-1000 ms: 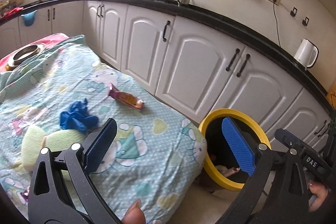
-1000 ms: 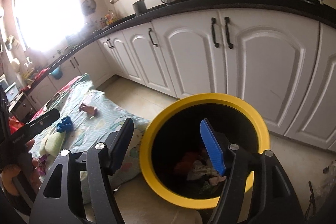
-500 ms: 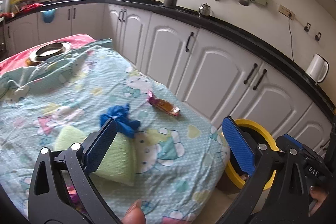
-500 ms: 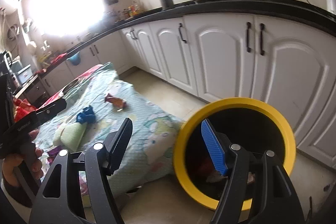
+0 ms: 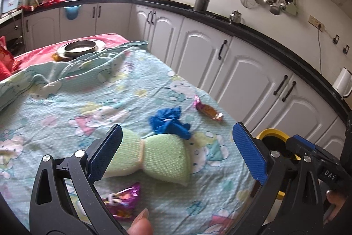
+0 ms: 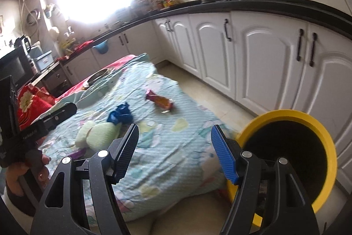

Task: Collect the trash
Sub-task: 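Move both grippers back to the sponge and glove on the bed, then close the right gripper on the blue glove while the left grasps the purple foil wrapper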

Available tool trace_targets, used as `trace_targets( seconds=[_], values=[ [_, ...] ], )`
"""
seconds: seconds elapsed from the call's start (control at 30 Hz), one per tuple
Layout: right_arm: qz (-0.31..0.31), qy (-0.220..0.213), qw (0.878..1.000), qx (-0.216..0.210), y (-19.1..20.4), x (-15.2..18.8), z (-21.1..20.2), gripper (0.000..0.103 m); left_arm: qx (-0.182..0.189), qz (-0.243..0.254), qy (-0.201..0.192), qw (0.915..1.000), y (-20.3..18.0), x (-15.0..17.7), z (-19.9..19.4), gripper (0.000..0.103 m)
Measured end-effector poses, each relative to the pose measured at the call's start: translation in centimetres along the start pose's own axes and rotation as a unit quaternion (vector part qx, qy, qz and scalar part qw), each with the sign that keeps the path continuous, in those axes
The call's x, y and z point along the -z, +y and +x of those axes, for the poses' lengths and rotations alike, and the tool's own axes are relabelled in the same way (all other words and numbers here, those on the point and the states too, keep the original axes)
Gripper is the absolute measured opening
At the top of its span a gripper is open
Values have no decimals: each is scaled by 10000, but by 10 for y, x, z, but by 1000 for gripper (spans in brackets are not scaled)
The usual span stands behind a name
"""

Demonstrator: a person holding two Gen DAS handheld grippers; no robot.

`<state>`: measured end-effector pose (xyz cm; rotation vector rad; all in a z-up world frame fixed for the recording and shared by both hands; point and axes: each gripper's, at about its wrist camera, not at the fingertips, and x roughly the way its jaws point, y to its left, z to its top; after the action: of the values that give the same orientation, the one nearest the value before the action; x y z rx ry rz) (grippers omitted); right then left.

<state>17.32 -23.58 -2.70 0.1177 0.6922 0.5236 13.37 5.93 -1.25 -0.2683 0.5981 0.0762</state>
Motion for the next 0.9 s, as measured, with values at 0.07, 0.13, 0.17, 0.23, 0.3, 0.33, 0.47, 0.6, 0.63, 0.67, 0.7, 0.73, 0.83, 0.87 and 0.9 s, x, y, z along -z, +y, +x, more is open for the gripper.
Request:
trace_targets(
  seconds=[0.07,0.13,0.17,0.23,0.3,0.33,0.47,0.6,0.63,0.67,0.7,0.73,0.83,0.87,0.9],
  values=[
    [-64,54,9999,-114,10,-3,8,66,-59,-23,9,10000,7,0,-2,92],
    [-120,119,9996,-229,21,-6,18,66,-122,-38,22,9999,17,2,-5,92],
    [-142,153,9994,-277,25,-7,22,66,-145,-39,39,9999,21,2,-5,92],
    [-212,218,9990,-316,34,-11,33,66,-165,-52,93,9998,30,3,-6,92],
    [-239,296,9987,-347,40,-14,43,66,-216,-33,152,9996,39,5,-7,92],
    [-229,351,9984,-393,43,-16,50,66,-244,-14,187,9995,44,6,-7,92],
    [-241,562,9958,-679,58,-25,72,61,-280,10,303,9991,61,10,-9,92],
    [-454,763,9926,-827,77,-31,95,52,-178,6,377,9991,71,14,-12,92],
    [-515,832,9912,-886,84,-31,102,49,-134,32,412,9991,72,16,-12,92],
    [-555,878,9904,-915,87,-31,106,47,-112,59,439,9990,73,17,-12,92],
    [-593,928,9894,-947,92,-31,111,46,-88,87,491,9987,74,19,-12,92],
    [-616,980,9883,-989,96,-31,117,44,-61,104,539,9985,74,21,-11,92],
    [-649,1129,9868,-967,105,-29,134,38,67,192,715,9972,72,27,-8,92],
    [-655,1193,9861,-948,107,-27,140,34,97,256,775,9966,70,29,-7,92],
    [-653,1260,9855,-926,108,-26,145,32,113,327,844,9958,68,32,-6,92]
  ],
)
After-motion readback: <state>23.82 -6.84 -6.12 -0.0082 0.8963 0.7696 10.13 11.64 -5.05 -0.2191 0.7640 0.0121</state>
